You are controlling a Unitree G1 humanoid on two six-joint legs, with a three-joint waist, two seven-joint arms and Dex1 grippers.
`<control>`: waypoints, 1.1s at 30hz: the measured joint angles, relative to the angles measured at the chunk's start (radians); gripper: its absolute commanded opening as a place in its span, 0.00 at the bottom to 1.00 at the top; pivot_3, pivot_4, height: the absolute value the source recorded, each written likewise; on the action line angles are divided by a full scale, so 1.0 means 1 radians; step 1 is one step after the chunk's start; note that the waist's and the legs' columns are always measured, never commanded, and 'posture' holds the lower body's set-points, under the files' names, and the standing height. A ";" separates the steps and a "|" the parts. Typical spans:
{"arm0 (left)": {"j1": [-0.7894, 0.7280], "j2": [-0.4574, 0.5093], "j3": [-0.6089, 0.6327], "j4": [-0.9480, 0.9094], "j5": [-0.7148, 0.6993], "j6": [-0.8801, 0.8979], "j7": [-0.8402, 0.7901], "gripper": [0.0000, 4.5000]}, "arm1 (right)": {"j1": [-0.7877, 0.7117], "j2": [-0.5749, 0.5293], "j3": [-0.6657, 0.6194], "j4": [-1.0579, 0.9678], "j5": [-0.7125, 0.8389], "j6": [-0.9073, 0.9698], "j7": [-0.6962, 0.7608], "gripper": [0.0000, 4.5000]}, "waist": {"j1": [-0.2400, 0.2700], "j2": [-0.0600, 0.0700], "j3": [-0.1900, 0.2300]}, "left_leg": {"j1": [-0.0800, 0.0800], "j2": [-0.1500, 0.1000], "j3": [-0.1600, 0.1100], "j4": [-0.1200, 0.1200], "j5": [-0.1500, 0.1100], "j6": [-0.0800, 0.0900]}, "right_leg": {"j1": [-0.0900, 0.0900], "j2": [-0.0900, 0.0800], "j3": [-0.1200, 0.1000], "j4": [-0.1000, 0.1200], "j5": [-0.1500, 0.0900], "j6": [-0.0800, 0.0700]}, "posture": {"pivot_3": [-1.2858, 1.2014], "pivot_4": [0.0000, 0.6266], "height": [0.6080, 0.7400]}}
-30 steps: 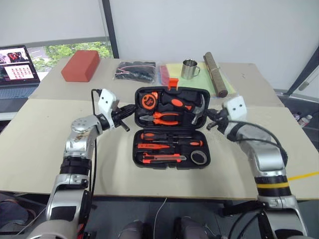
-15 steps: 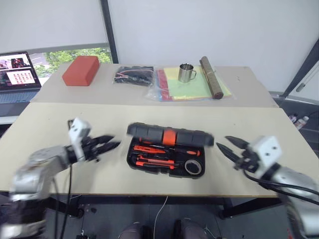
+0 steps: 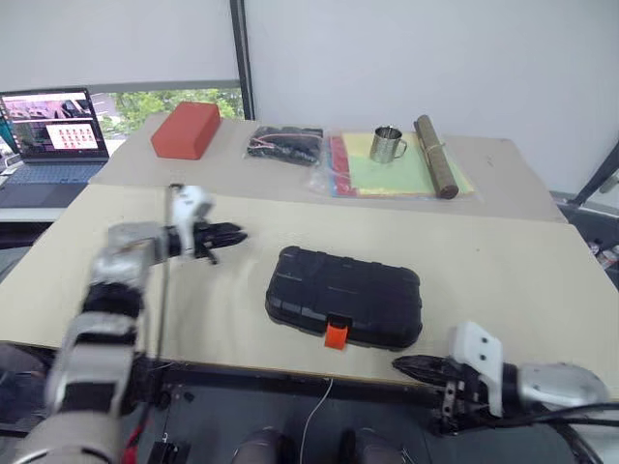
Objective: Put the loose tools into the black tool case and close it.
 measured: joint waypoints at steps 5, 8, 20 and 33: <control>-0.120 -0.117 -0.097 0.206 0.135 -0.228 -0.037 0.01 | -0.141 0.003 0.143 0.108 -0.102 -0.004 -0.002 0.00 | -0.027 0.000 0.001 | 0.000 0.001 0.000 -0.003 0.000 0.000 | 0.001 0.007 -0.002 -0.002 -0.003 0.002 | 0.52 0.24 0.97; -0.131 -0.109 -0.134 0.250 0.184 -0.295 -0.124 0.01 | -0.205 0.037 0.181 0.175 -0.153 -0.005 -0.040 0.00 | -0.045 -0.002 0.001 | 0.001 0.002 0.001 -0.002 0.000 -0.001 | 0.001 0.006 0.000 -0.002 -0.005 0.004 | 0.52 0.24 0.97; -0.064 -0.037 -0.069 0.085 0.028 0.020 -0.464 0.01 | -0.165 0.113 -0.069 0.197 -0.036 0.094 -0.138 0.00 | -0.022 -0.001 0.002 | -0.008 0.002 -0.005 0.006 0.000 0.001 | -0.005 -0.004 0.001 0.006 -0.003 0.001 | 0.52 0.24 0.97; 0.098 -0.151 -0.188 -0.408 0.000 0.192 -0.333 0.01 | -0.204 0.136 -0.111 -0.016 0.267 0.330 -0.214 0.00 | -0.016 0.003 0.000 | 0.004 0.001 -0.006 0.007 -0.002 0.003 | 0.006 -0.008 0.006 0.008 -0.003 0.001 | 0.52 0.24 0.97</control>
